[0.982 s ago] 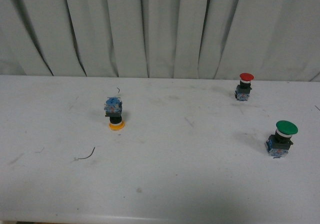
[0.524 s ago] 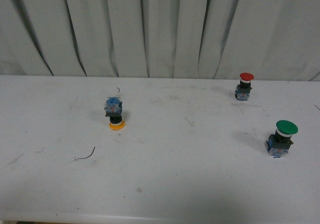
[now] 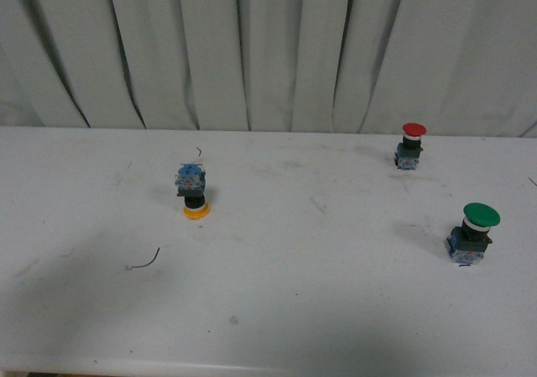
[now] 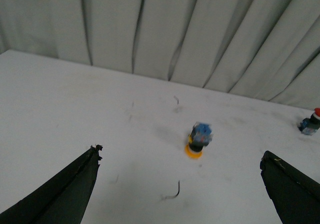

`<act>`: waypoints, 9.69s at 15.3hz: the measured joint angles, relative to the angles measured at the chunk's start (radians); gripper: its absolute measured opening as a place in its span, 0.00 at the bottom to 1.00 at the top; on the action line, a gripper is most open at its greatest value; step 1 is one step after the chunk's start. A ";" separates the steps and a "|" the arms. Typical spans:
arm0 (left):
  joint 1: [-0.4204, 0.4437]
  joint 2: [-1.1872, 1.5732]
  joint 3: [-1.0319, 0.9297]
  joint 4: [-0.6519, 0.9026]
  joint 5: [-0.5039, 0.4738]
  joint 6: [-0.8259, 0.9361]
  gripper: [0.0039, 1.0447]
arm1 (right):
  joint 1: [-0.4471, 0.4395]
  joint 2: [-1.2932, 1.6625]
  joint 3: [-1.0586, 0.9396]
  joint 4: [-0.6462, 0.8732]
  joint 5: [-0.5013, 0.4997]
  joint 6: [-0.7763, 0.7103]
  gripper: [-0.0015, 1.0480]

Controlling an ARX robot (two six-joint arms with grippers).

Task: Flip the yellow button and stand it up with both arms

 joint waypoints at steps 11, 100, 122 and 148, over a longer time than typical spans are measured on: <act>-0.153 1.129 0.942 -0.168 0.055 0.074 0.94 | 0.000 0.000 0.000 0.000 0.000 0.000 0.94; -0.225 0.588 0.159 0.766 0.484 -1.010 0.28 | 0.090 1.530 0.650 0.897 -0.417 0.145 0.94; -0.229 0.575 0.159 0.766 0.486 -1.005 0.28 | 0.354 1.815 0.711 1.288 -0.603 1.277 0.94; -0.115 0.549 0.158 0.767 0.546 -1.005 0.93 | 0.410 1.841 0.791 1.285 -0.590 1.400 0.30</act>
